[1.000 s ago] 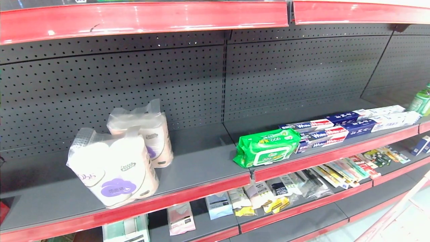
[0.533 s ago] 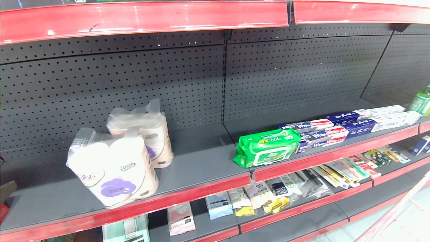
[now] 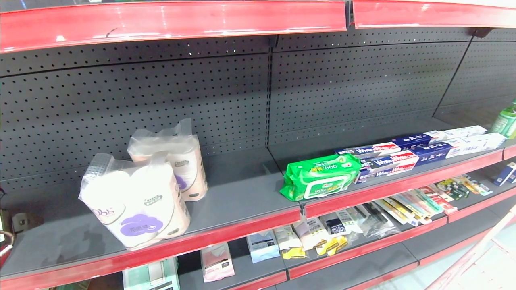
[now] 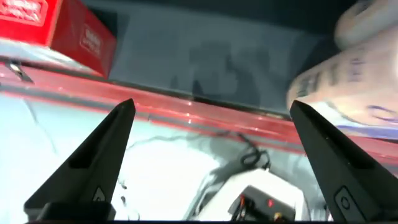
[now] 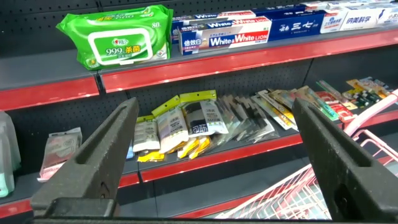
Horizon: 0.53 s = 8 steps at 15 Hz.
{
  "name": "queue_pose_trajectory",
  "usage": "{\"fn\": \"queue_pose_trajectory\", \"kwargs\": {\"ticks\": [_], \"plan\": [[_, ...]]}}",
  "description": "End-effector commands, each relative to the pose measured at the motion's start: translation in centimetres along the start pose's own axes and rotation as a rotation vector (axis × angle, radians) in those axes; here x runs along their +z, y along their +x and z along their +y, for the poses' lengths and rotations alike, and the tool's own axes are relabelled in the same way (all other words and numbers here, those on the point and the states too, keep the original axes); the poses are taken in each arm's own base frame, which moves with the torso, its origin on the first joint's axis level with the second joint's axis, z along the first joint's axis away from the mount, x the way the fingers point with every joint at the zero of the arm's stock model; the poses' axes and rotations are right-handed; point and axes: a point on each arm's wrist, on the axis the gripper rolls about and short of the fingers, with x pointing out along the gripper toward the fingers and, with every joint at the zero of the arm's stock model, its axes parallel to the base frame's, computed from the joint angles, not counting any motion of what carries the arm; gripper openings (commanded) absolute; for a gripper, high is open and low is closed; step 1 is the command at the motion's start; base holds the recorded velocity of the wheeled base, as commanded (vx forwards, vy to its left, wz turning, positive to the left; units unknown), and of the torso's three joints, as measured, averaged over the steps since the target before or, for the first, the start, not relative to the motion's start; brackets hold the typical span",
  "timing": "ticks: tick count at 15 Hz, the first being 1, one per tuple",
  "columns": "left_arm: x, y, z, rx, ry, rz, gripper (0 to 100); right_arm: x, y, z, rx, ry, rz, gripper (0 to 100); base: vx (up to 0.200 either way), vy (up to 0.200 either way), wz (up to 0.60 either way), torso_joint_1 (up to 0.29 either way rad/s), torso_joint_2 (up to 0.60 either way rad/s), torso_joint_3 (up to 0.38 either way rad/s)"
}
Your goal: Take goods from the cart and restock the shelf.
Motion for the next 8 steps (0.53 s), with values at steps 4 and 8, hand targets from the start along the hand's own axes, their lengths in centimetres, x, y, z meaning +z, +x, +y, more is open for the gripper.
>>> {"fn": "queue_pose_trajectory", "kwargs": {"ticks": [4,8], "plan": [[0.8,5.2,1.5,0.064,0.021,0.129,100,0.0,0.0,0.0,0.0,0.0,0.001,100,0.0,0.0,0.0,0.0,0.0,0.0],[0.7,8.3,1.4,0.053,0.028,0.201,100,0.0,0.0,0.0,0.0,0.0,0.001,100,0.0,0.0,0.0,0.0,0.0,0.0]]}}
